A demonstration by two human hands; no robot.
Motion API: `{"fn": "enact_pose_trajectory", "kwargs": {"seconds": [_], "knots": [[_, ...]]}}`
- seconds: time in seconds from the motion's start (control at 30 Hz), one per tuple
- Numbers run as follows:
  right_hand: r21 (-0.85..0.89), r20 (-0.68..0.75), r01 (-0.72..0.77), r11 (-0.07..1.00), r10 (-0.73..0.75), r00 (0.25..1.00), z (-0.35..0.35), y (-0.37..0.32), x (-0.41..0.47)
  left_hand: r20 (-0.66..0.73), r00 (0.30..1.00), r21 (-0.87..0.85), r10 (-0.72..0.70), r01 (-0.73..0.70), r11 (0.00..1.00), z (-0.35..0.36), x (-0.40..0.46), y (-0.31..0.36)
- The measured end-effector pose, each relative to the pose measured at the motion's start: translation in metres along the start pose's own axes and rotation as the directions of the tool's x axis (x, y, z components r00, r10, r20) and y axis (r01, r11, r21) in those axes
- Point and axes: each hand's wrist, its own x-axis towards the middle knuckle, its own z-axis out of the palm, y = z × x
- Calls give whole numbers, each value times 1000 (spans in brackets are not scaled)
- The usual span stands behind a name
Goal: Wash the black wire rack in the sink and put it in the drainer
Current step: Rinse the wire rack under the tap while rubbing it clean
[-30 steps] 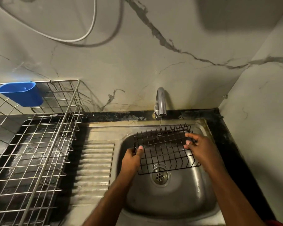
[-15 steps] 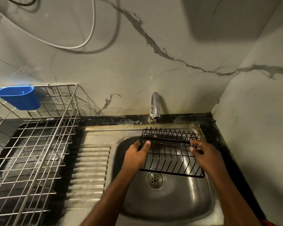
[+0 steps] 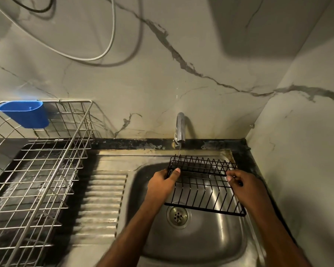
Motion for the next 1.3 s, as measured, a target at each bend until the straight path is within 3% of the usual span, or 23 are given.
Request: {"fn": "enact_pose_trajectory", "kwargs": {"seconds": [0.37,0.67,1.3], "knots": [[-23,-18,13,1000,-13,1000,-11,9,-3,36,999,-23,35,-34,999,10,-5,9],[-2,9,33,999,-33,999,-9,10,1,-10,999,-52,42,-43,998,8,-5,8],[57,-3,11,998,-10,1000,-9,14,1,29,998,30,61,-62,998,5,-6,5]]}}
